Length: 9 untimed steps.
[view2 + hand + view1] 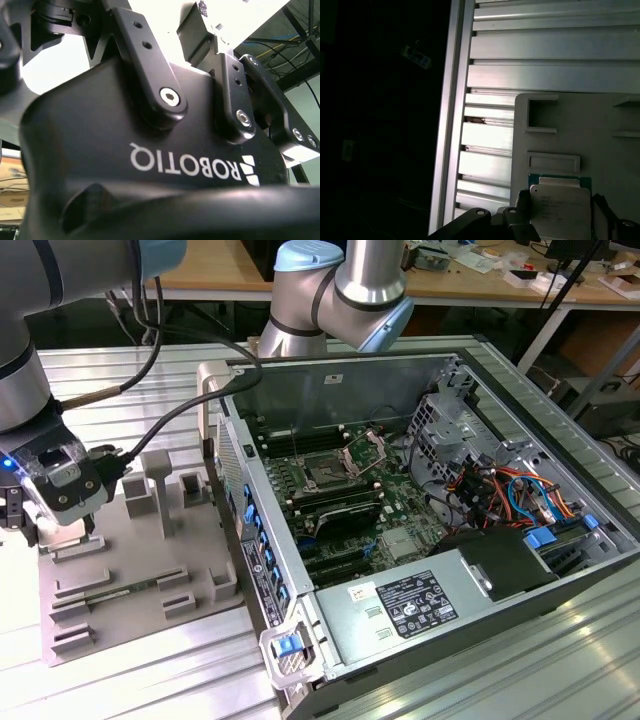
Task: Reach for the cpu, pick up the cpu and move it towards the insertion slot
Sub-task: 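Pick up the cpu and move it towards the insertion slot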
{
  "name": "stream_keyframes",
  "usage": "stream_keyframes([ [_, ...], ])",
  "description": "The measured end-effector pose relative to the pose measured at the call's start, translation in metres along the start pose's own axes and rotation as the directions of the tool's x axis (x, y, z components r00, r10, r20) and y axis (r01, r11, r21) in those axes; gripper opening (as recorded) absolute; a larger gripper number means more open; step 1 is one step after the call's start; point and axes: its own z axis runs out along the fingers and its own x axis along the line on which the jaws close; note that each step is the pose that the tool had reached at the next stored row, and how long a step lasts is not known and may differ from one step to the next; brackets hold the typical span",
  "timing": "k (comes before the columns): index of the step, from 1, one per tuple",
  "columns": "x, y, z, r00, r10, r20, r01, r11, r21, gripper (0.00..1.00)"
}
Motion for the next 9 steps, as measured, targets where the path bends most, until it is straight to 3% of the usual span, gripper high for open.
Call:
stream_keyframes([
  [9, 0.0, 0.0002, -0.0042, 1.0, 0.0, 0.0, 0.0, 1.0, 0.0, 0.55],
])
